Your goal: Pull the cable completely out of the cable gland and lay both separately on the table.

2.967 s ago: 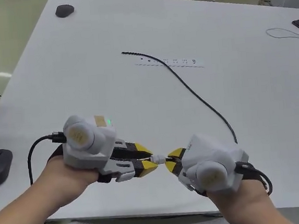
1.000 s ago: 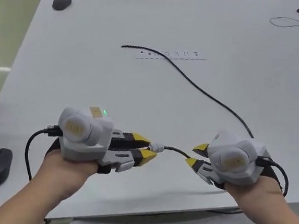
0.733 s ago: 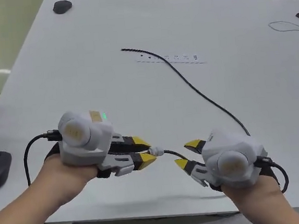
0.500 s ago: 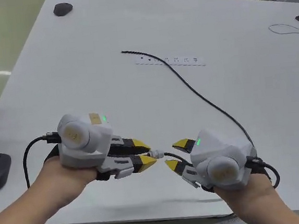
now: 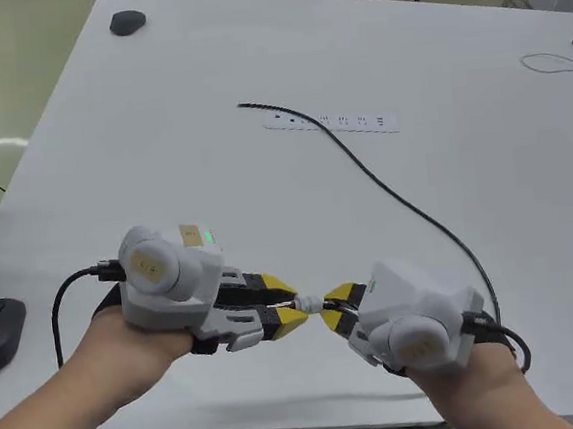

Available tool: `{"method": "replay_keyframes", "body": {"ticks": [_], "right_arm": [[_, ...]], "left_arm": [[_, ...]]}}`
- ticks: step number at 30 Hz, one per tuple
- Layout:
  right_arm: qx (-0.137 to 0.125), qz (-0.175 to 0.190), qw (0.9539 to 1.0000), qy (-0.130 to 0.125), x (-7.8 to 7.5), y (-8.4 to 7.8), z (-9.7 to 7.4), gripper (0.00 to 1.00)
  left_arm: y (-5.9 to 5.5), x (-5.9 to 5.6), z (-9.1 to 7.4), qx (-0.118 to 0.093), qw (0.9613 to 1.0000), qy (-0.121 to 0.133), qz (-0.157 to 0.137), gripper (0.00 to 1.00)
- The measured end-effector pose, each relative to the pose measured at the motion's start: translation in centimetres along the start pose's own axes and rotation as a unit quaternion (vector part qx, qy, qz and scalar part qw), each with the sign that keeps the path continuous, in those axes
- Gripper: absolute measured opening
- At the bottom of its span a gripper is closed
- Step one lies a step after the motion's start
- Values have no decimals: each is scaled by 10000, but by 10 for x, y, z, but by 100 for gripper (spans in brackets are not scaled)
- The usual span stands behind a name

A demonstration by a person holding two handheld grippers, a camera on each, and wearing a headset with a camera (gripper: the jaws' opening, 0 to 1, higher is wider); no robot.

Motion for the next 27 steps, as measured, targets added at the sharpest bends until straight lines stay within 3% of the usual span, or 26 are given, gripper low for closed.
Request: {"method": "replay_keyframes", "body": {"ticks": [5, 8, 13, 17, 20, 22, 26, 27], "right_arm": [[68, 138, 9999, -17, -2, -4, 2, 1], [72, 397, 9992, -67, -5, -9, 2, 1], [114, 1019, 9946, -167, -12, -19, 1, 1], [167, 1215, 9921, -280, -16, -25, 1, 1], [187, 1528, 9874, -361, -19, -30, 1, 1], [164, 1900, 9808, -406, -21, -35, 1, 1], [169, 2245, 9730, -505, -25, -45, 2, 1], [143, 2444, 9681, -526, -26, -49, 2, 1]], "left_arm": [[-1, 1, 2, 57, 9999, -33, 90, 15], [-1, 1, 2, 36, 9999, -45, 119, 15], [0, 2, 1, 7, 9999, -38, 128, 15], [1, 3, 0, -30, 9999, -9, 160, 15], [1, 4, 0, -45, 9999, -7, 165, 15], [1, 4, 0, -52, 9998, -16, 172, 15], [1, 5, -1, -82, 9998, 1, 170, 15], [1, 5, -2, -99, 9998, 2, 153, 15]]}}
Point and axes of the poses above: the centre of the closed fingertips' face, and the gripper's own axes: z roughly forward along the fingers, x roughly to its left, y roughly out of its top, the point moved 6 cm from there along -z, roughly backward along the fingers, and after that the axes turned 10 degrees about z, right-handed, at the moved point
